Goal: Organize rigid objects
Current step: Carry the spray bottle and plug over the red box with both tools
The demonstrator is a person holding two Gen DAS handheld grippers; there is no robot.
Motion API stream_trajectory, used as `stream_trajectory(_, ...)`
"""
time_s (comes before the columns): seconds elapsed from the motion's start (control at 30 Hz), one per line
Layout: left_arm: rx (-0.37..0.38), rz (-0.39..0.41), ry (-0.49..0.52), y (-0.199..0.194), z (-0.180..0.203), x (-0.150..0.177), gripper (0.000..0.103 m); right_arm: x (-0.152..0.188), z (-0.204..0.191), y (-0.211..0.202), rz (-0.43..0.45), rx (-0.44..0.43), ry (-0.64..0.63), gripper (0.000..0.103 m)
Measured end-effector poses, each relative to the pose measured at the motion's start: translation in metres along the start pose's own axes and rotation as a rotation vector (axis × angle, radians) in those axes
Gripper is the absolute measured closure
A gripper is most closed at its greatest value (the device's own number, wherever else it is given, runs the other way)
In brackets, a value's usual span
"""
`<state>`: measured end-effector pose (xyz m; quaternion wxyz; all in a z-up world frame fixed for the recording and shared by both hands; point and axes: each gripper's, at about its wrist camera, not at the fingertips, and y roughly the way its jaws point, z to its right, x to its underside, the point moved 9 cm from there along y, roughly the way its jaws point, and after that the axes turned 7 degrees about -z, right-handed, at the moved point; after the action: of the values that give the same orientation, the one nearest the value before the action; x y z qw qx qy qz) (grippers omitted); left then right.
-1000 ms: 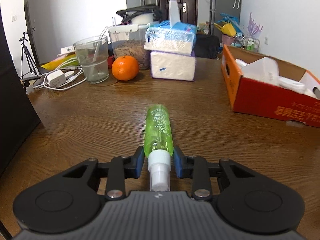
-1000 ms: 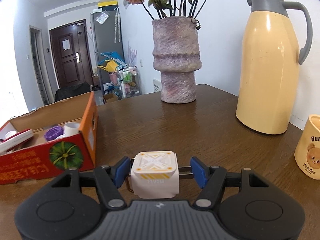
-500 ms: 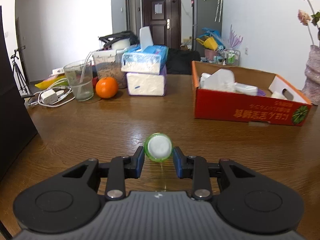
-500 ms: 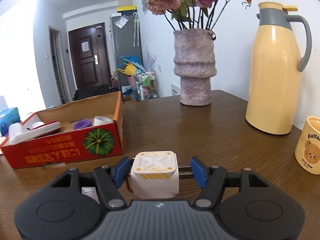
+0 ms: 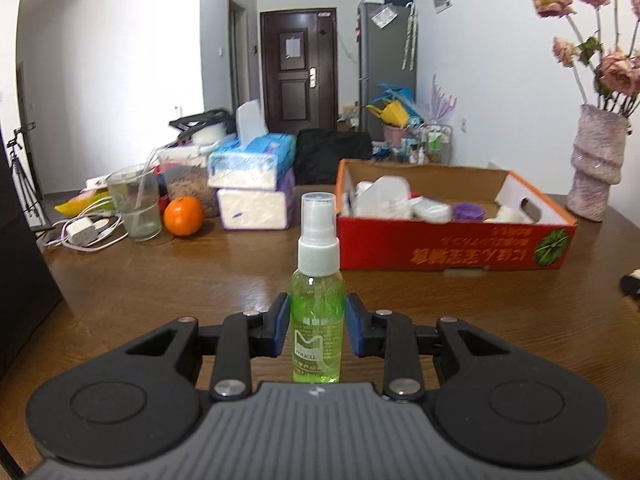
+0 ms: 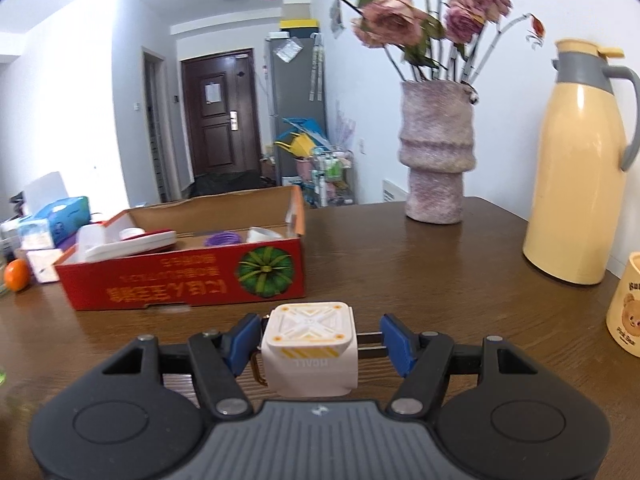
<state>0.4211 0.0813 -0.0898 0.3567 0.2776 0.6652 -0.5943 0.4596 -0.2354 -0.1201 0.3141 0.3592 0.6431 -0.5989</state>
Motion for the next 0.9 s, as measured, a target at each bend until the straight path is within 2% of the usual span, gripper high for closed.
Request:
stream_trajectory(0.4,0.098,0.04,0.029,-0.007,0.062,-0.031,0.073,-0.015,-0.047,-0.015,0.045,-0.114,-0.06,0.038)
stream_trajectory(0.67,0.142,0.081,0.029,-0.002,0.095,-0.061,0.073,-0.035,-0.059,-0.009,0.076,-0.136,-0.068,0.038)
stream_trajectory(0.9,0.147,0.101,0.001,0.022,0.11,-0.088,0.073,-0.06,-0.061,0.012,0.099,-0.14,-0.053,0.038)
